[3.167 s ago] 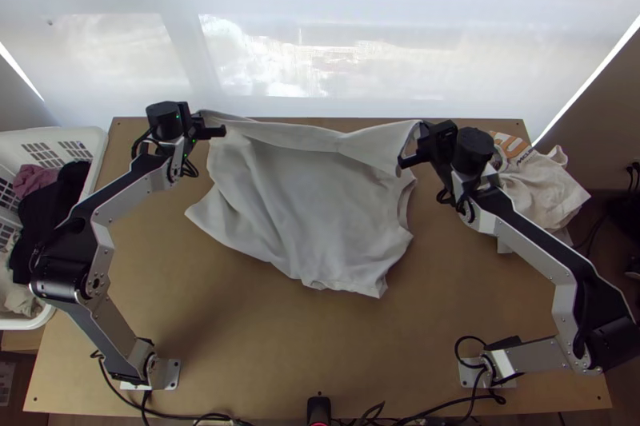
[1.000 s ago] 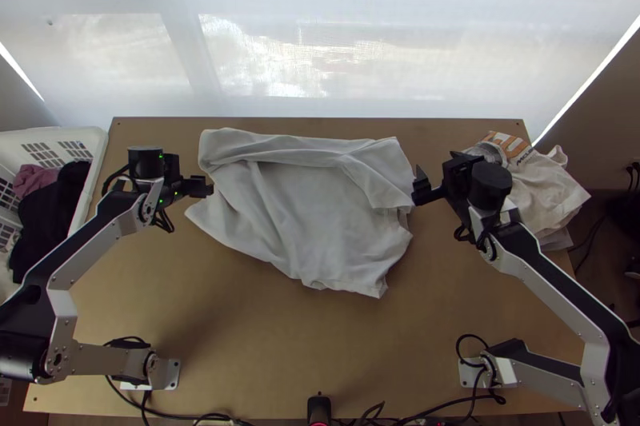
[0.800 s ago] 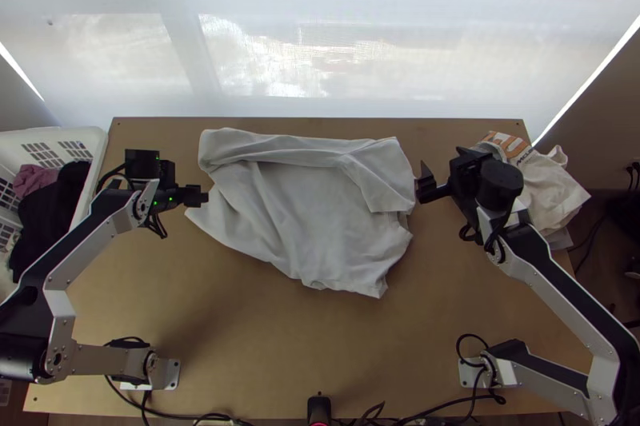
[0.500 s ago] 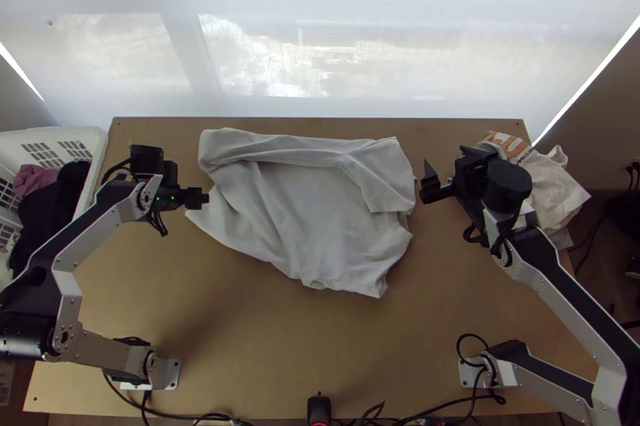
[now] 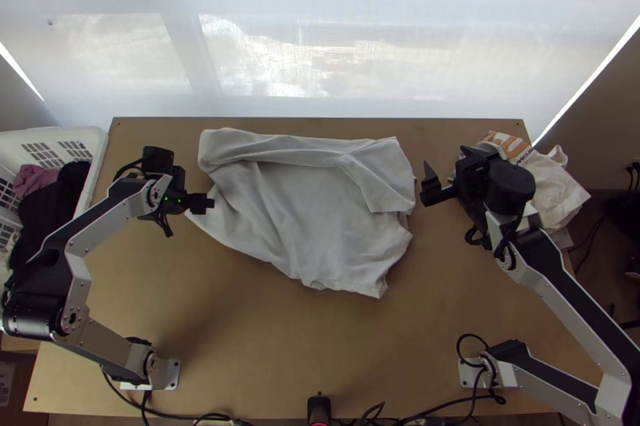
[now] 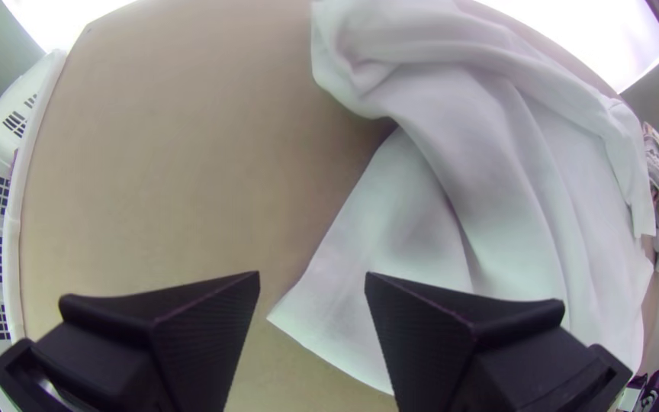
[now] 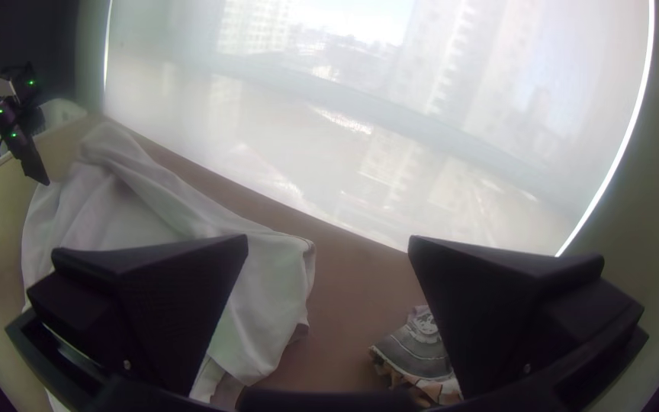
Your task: Fold the t-shirt
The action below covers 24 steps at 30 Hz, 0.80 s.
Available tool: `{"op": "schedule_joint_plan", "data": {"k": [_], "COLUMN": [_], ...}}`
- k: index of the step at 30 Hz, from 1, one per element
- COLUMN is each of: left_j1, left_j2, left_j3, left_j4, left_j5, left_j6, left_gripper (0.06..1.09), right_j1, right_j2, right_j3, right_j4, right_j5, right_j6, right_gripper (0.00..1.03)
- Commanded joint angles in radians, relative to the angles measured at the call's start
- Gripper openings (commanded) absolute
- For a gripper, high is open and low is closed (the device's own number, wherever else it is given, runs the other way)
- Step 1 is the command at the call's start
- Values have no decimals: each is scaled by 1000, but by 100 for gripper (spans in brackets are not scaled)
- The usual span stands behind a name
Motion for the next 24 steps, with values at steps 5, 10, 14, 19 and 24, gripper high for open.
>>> {"op": "schedule_joint_plan", "data": {"k": [5, 10, 14, 19, 24], "left_j1": [-18, -16, -8, -2, 2], "left_j2": [20, 12, -8, -48, -128], "left_j3": [-3, 0, 0, -2, -22], "left_j4": [-46, -71, -88, -111, -167], "left_j5": [2, 0, 0, 0, 0], "left_j6": [-8, -7, -1, -7, -31], "left_gripper": [43, 15, 9, 9, 9], "right_j1": [5, 5, 10, 19, 68], "right_j2": [-15, -20, -34, -58, -98], "right_j3": [0, -3, -1, -4, -12], "right_j4": [-15, -16, -28, -62, -154], "right_j5": [2, 2, 2, 2, 0], "right_j6": [-17, -22, -31, -36, -34], "right_gripper": [98, 98, 98, 98, 98]}}
